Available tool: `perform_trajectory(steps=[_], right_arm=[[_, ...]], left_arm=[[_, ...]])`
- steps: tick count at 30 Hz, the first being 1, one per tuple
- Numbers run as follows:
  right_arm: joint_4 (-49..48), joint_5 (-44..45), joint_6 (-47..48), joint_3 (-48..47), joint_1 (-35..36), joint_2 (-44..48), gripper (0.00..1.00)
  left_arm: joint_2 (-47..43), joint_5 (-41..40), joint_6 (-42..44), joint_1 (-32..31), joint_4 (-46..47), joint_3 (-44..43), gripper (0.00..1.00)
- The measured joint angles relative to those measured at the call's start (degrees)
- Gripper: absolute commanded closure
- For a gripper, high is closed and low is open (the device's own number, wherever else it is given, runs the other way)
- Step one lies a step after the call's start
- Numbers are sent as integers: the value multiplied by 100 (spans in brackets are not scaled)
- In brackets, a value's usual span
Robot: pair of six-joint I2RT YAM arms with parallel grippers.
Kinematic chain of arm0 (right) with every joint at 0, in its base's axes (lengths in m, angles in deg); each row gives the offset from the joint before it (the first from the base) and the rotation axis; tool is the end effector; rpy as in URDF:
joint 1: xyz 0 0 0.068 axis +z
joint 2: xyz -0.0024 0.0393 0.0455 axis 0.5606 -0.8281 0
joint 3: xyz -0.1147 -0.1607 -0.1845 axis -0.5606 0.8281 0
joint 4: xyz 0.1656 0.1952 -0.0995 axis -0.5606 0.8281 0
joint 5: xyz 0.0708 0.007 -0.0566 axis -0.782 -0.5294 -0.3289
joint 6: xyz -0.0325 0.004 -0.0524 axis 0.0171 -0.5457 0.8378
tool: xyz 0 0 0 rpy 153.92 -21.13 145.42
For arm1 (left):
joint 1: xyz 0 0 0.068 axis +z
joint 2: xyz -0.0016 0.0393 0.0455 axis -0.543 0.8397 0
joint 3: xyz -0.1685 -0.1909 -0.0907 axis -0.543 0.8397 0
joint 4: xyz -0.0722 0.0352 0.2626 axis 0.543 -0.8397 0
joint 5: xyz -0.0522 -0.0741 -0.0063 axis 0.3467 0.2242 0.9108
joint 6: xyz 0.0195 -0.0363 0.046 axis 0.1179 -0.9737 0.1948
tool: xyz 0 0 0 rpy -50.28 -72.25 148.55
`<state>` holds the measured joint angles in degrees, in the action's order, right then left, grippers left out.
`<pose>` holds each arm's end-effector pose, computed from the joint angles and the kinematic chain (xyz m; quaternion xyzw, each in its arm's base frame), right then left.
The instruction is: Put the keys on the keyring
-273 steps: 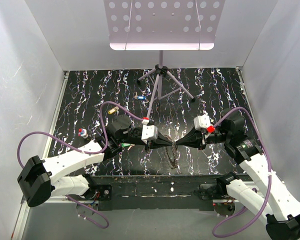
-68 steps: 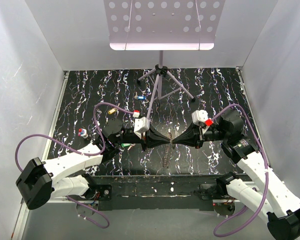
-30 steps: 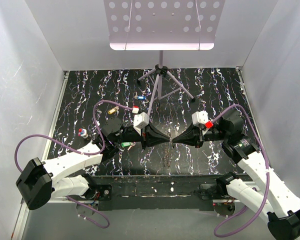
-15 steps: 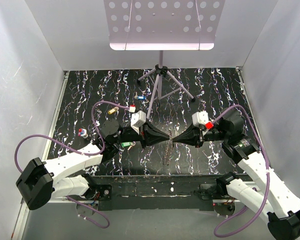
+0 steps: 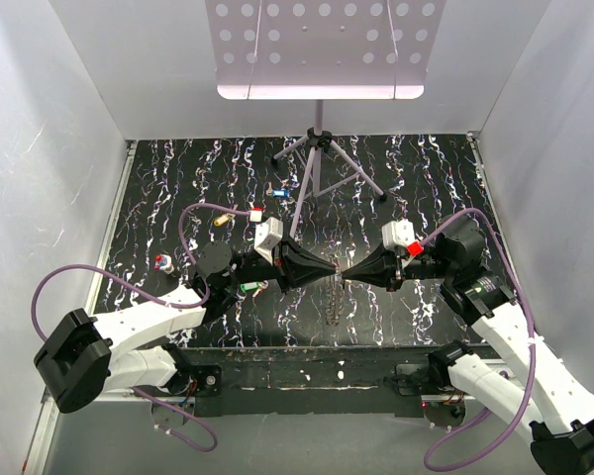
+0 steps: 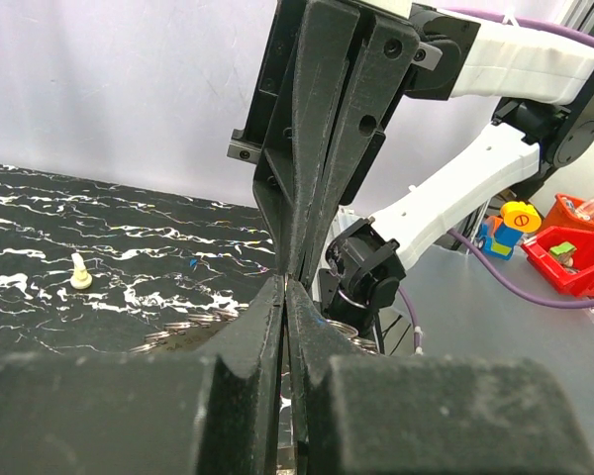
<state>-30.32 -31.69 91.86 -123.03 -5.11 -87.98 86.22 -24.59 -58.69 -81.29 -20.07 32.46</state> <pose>0.1429 0.1250 0.3428 -0.5427 0.4793 0.4408 0.5305 0.1581 -0.2206 0.2947 0.3741 0.4946 -0.5990 0.5066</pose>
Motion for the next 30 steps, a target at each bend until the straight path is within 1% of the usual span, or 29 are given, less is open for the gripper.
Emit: perform_trajectory(steps=[1,3,8,14,18,22,30], right_arm=[[-4,4,-7,0,2,4,98],[-4,11,-20,0,2,11,92],[17,-2,-109,0,0,22,72],[61,-98,-151,0,2,46,60],[61,-101,-205,0,2,90,57],[-11,-70,-481,0,-11,107,55],[-474,190,-1510,-4,-81,-59,52]], left_arm=[[0,-4,-7,0,20,7,100],[0,-22,-13,-2,39,17,100],[0,-72,-7,7,120,70,100],[0,-151,33,31,140,76,100],[-13,-155,74,31,109,76,100],[-26,-151,107,31,35,76,100],[-79,-149,175,31,11,85,100]])
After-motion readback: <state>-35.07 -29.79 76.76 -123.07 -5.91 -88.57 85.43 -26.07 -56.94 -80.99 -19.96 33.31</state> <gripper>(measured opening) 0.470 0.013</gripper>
